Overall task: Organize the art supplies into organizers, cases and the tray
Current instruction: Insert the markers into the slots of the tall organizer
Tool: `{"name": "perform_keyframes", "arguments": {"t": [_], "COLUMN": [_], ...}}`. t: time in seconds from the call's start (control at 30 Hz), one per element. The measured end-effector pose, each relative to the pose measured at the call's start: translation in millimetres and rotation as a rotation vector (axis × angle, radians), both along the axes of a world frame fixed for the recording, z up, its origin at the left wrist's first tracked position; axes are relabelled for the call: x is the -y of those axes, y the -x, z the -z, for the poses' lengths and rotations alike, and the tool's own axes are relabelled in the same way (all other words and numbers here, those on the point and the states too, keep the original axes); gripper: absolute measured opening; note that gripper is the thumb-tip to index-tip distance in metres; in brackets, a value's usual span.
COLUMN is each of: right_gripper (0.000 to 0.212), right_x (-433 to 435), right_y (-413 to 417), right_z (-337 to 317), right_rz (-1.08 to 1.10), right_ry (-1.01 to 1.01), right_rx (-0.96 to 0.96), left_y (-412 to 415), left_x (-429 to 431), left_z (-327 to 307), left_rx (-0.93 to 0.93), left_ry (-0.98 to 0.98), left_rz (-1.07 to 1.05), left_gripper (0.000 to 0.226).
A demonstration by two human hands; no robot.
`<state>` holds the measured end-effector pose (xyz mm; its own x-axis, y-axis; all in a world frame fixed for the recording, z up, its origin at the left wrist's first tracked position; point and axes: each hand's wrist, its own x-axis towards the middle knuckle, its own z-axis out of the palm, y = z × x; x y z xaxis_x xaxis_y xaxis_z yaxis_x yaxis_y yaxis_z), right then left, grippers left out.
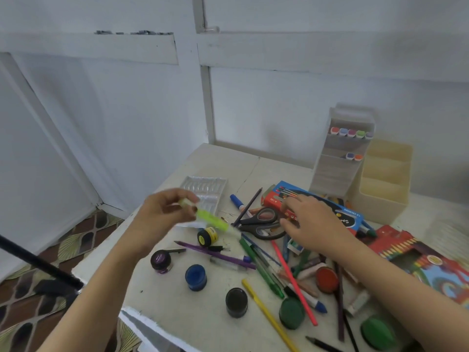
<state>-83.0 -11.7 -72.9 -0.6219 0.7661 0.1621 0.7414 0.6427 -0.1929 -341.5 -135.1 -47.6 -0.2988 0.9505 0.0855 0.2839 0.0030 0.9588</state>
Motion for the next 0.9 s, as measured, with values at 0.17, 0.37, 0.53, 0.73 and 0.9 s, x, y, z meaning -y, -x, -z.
{"name": "perform_keyframes", "arguments": {"t": [0.17, 0.37, 0.53, 0.73, 0.9], "right_gripper": [0.025, 0.03, 0.032, 0.033, 0.027], "right_x": [4, 10, 10, 9, 4], "right_y": [15, 26, 23, 20, 31], "right_z": [2, 10, 14, 15, 14], "right_rz": [-0.07, -0.123, -0.123, -0.139, -0.167], "right_ry": [0.015, 0.06, 0.051, 0.05, 0.022], "right_rx": [-0.008, -0.002, 0.012, 0.0, -0.037], "left_y": [-1, -8, -20, -9, 9], "left_x": [-27, -72, -98, -110, -108], "left_z": [-20, -30, 6, 32, 31], "left_rx": [0.629, -0.03, -0.765, -0.856, -0.799], "left_ry": [-0.322, -0.097, 0.352, 0.485, 0.441], "left_rz": [-0.168, -0.428, 0.014, 0.049, 0.093], "left_gripper": [0.027, 0.024, 0.031, 0.015, 0.02]}}
